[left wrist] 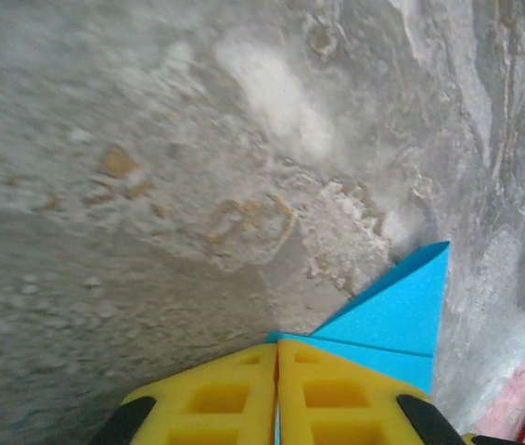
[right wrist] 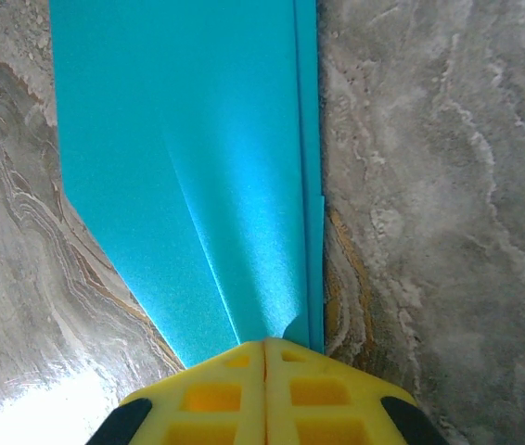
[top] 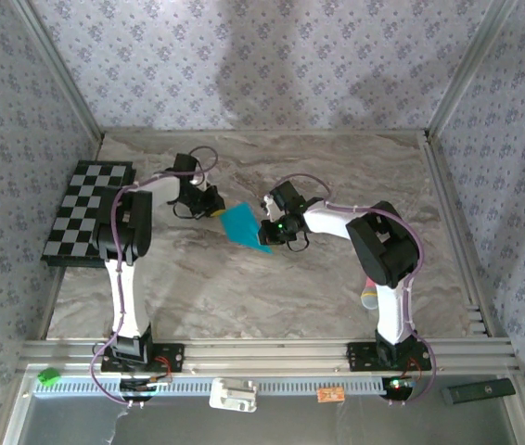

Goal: Fold a paper plane with a square sheet of paper (pick it up from the middle)
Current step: Fourth fold the wing at the center of the table.

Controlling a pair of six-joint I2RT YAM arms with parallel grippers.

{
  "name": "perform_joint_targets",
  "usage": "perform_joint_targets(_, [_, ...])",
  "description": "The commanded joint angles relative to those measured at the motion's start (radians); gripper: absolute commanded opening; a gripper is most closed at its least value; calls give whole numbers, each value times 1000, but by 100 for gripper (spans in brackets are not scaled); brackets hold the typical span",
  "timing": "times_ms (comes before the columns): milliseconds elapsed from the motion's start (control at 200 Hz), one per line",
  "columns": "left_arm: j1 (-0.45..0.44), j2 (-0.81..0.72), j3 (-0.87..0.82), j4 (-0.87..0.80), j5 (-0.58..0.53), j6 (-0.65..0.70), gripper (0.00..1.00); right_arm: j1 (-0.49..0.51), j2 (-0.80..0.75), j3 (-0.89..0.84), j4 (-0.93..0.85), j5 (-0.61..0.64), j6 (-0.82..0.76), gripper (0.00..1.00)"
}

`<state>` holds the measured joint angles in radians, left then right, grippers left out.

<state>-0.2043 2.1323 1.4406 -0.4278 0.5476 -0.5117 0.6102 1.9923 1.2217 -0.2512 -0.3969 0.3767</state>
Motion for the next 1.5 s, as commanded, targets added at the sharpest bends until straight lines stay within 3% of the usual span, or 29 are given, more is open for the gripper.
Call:
perform_joint_targets(0, [64,21,42,-54,-204,31,9,-15,54,-70,-243,122,-3,7])
perform_joint_targets(180, [50,-105,44,-58,-178,5,10,-15,57,-55,-247,118,-2,7])
perform_joint_targets(395, [-53,-204,-22,-46,-178,-35,10,-15,56,-46,-250,114,0,7])
perform_joint_targets(715, [-245,-125,-60,35,-163,-131,8,-13,56,7,-231,66,8,8])
perform_joint_targets(1259, [-284,-32,-86,9,-247,-116,3,-31,-21,57,-102,-120,1,9])
perform_joint_targets(1494, [-293,-17,-89,5,-256,-106,2,-27,33,97,-50,-153,21,9])
